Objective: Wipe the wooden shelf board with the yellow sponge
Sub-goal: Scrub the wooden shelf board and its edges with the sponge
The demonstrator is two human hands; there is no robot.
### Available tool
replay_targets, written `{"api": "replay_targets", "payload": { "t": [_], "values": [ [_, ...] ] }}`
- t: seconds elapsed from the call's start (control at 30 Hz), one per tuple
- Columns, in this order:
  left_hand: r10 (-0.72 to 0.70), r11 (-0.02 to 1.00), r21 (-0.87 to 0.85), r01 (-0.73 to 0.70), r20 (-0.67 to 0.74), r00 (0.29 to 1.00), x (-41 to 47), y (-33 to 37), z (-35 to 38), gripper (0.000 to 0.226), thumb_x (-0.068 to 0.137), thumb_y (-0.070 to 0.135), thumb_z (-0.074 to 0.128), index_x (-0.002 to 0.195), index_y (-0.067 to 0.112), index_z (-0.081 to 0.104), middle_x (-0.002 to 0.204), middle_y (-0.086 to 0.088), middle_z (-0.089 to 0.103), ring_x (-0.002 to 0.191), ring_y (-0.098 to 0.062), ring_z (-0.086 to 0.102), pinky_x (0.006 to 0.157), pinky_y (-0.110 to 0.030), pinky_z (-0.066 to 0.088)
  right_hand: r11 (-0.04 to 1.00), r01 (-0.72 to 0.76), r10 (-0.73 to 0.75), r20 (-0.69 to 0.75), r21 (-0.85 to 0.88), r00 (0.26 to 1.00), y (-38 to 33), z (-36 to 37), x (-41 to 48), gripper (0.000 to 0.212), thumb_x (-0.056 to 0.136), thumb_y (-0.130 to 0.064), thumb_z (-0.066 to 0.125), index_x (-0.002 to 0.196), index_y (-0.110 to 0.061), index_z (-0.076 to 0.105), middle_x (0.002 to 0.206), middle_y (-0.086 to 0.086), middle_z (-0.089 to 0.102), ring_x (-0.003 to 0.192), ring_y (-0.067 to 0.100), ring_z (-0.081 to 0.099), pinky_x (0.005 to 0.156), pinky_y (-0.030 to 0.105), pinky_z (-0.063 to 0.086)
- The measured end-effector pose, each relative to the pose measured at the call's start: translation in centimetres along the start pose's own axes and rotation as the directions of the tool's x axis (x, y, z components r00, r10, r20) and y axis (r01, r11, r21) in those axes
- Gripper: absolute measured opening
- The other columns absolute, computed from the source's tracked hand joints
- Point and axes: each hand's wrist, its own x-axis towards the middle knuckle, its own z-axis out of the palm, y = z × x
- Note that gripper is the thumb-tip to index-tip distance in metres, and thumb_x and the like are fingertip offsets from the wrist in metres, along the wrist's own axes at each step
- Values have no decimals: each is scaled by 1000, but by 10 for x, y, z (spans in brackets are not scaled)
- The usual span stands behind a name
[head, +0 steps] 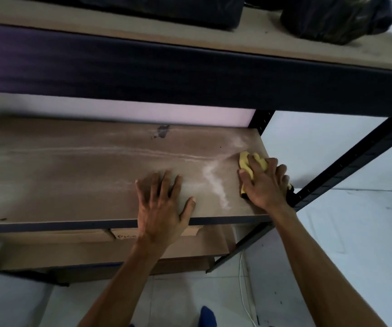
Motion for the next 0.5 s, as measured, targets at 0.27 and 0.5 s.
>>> {"api": "replay_targets", "payload": {
  "t": [0.27, 0.5],
  "values": [
    [-11, 1000, 26, 10, 43, 999, 2, 2, -1, 79, 90, 71, 18, 152, 25, 34, 162, -9, 26, 150, -35, 18, 118, -68, 6, 930, 361, -363, 25, 62, 931, -47, 5, -40, 50, 101, -49, 34, 150, -38, 31, 129, 6, 30, 112, 25, 33, 100, 44, 40],
    [-109, 994, -22, 109, 27, 994, -10, -2, -7, 75, 94, 68, 28, 155, 25, 26, 165, -8, 12, 154, -34, 2, 118, -69, 1, 999, 39, -38, -13, 20, 999, 0, -14, -9, 49, 100, -53, 31, 147, -42, 29, 139, 11, 26, 120, 35, 30, 103, 50, 30]
  ]
}}
